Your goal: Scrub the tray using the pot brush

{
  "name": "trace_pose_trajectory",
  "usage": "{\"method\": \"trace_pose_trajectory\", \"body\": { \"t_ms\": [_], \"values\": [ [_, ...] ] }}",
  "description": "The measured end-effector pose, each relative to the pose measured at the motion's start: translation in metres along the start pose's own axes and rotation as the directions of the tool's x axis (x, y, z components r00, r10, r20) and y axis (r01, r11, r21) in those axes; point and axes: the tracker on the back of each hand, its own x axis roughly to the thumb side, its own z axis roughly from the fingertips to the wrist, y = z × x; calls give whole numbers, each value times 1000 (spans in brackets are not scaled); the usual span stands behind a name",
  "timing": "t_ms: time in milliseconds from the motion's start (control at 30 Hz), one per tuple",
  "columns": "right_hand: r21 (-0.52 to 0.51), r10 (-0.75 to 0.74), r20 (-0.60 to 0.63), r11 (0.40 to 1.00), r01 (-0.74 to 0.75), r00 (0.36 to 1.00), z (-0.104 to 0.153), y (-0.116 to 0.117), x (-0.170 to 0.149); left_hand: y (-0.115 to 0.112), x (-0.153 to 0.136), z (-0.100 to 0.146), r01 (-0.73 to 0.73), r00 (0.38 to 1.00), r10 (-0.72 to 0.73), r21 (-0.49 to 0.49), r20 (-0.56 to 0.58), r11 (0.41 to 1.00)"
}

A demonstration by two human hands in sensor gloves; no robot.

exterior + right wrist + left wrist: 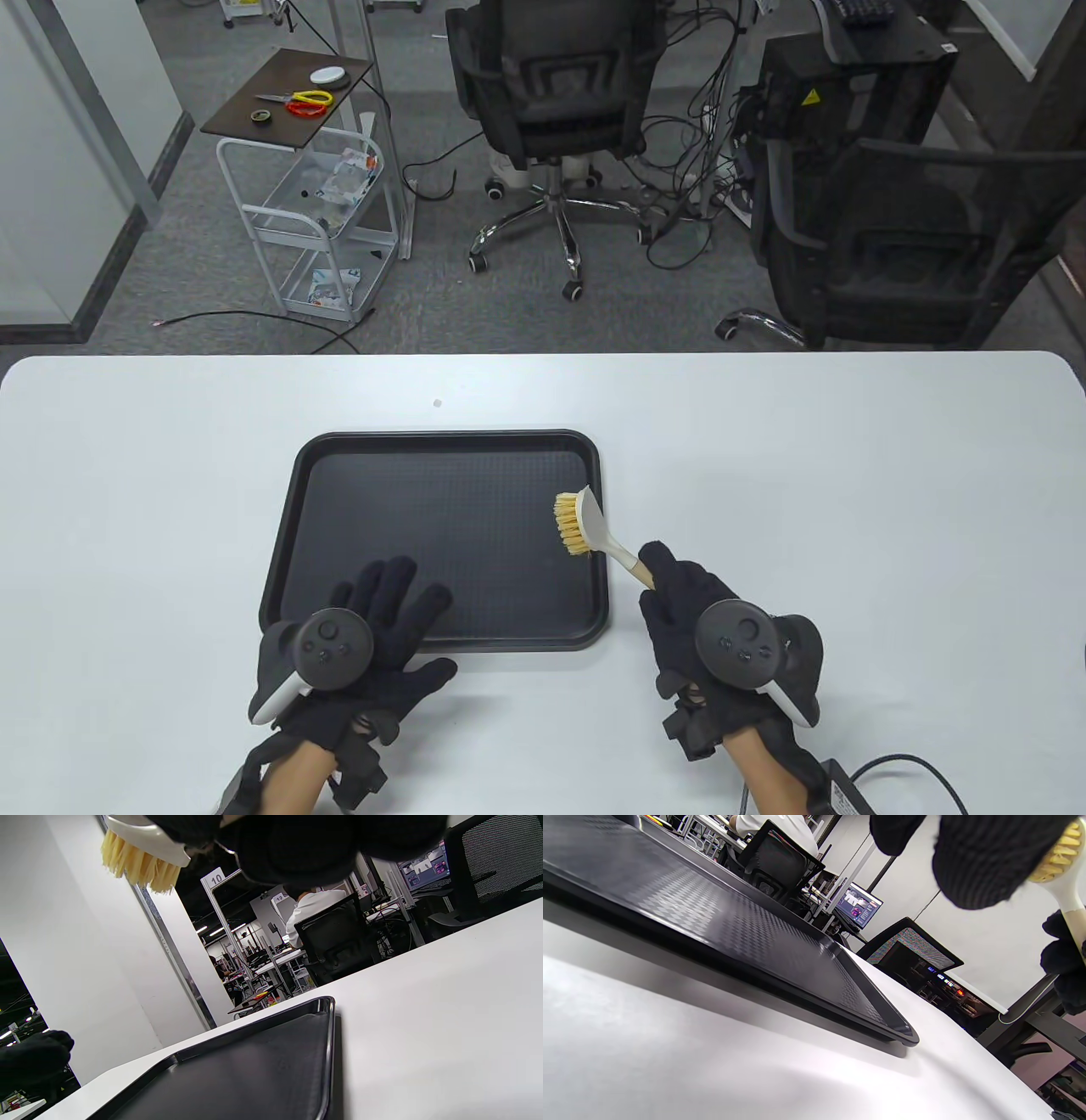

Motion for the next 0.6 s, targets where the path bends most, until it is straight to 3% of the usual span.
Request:
{"method": "trace_pose_trajectory", "body": {
  "t_ms": [200,367,600],
  "values": [
    [8,21,4,1000,-21,1000,4,12,-11,2,0,1,-6,1000,6,21,-11,1000],
    [-3,-6,13,1000,6,1000,5,11,-13,18,-3,5,-48,997,52,66,-58,997],
    [5,-7,17,1000,7,1000,6,10,-14,52,-38,-10,-73,954,104,116,-283,991]
  ]
}}
